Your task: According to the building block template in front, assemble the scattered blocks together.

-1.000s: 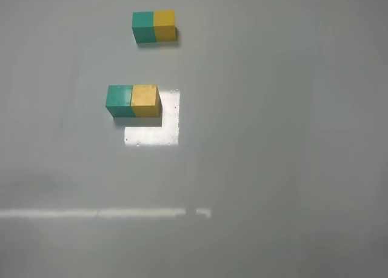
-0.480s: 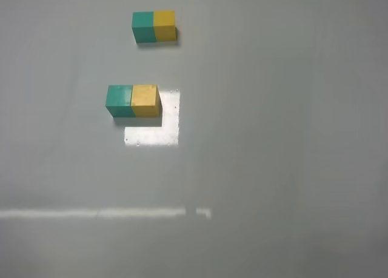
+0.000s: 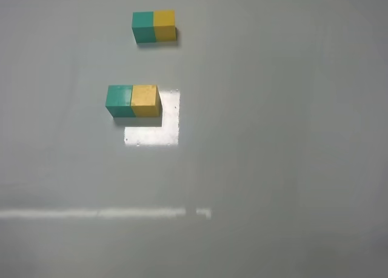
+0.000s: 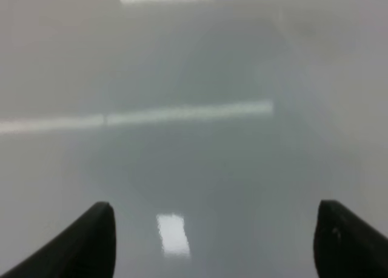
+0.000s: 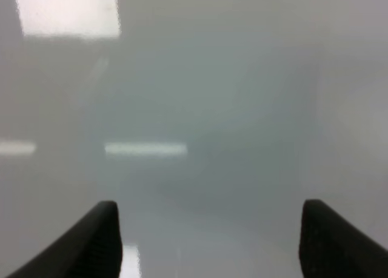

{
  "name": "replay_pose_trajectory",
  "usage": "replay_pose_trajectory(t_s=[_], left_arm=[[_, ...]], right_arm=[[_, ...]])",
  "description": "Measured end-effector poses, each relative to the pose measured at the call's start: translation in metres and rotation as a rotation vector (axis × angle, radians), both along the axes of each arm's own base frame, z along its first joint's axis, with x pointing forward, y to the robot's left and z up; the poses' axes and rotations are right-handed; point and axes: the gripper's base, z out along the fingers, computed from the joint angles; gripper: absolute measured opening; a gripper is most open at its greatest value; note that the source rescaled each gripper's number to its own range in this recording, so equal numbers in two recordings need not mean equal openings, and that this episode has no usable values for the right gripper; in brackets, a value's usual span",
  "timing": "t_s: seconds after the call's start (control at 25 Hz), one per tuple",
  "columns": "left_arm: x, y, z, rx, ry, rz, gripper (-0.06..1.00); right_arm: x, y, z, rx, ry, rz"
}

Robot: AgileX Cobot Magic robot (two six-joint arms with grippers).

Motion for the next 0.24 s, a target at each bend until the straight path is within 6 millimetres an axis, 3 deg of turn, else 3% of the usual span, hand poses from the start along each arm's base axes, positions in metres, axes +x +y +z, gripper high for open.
replay_pose_trajectory(t_s=[0.24], left_arm=[[0.0, 0.0, 0.0, 0.0, 0.0, 0.0, 0.88]], right_arm=[[0.0, 0.0, 0.0, 0.0, 0.0, 0.0]])
